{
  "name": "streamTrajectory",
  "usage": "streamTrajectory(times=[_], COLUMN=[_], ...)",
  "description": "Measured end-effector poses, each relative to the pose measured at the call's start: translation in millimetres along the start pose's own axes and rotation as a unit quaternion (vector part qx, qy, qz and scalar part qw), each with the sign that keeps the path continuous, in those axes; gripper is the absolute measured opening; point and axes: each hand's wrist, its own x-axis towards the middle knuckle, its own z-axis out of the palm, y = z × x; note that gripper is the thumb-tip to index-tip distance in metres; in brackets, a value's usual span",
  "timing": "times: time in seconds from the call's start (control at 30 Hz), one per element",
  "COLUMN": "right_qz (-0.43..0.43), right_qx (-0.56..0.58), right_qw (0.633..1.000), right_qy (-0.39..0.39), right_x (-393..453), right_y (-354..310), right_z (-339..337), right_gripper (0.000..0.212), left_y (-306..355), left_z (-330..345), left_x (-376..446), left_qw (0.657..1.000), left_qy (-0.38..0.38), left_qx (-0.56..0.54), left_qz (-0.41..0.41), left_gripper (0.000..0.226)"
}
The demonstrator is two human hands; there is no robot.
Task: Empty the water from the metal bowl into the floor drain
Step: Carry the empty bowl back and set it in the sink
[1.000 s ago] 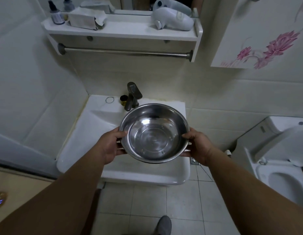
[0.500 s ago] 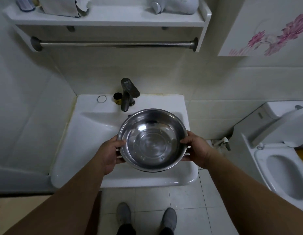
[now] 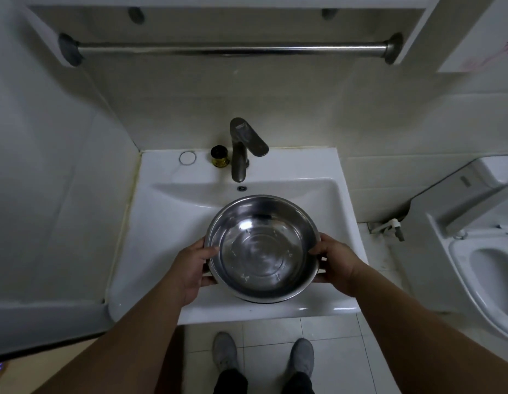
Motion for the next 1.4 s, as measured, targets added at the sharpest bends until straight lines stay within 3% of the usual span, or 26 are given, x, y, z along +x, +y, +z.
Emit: streamTrajectory(times=[0.57,1.0,1.2,1.4], right_qz=[0.026,0.04,0.022,0.0], right_qx=[-0.045,-0.21,-0.272,-0.249], right_qw=[0.998,0.974,0.957,0.962], right_qy=[0.029,0.073,0.097,0.11], right_x=[51.3,114.8,125.5,129.5], right_y=[10.6,9.3,16.7,21.3], right_z=[33.6,57.7,69.5,70.4], right_gripper=[0.045,0.034,0.052,0.059], left_y=[-13.3,-15.3,-16.5,-17.2], left_z=[-28.9,-40.0,-40.5,-40.2], left_x=[49.5,92.4,105.5,112.1], left_qw=[0.999,0.997,0.996,0.994], left_qy=[0.031,0.055,0.068,0.082], left_qx=[0.017,0.028,0.039,0.043], left_qz=[-0.029,-0.046,-0.051,-0.05], left_gripper=[0.029,0.031,0.03,0.029])
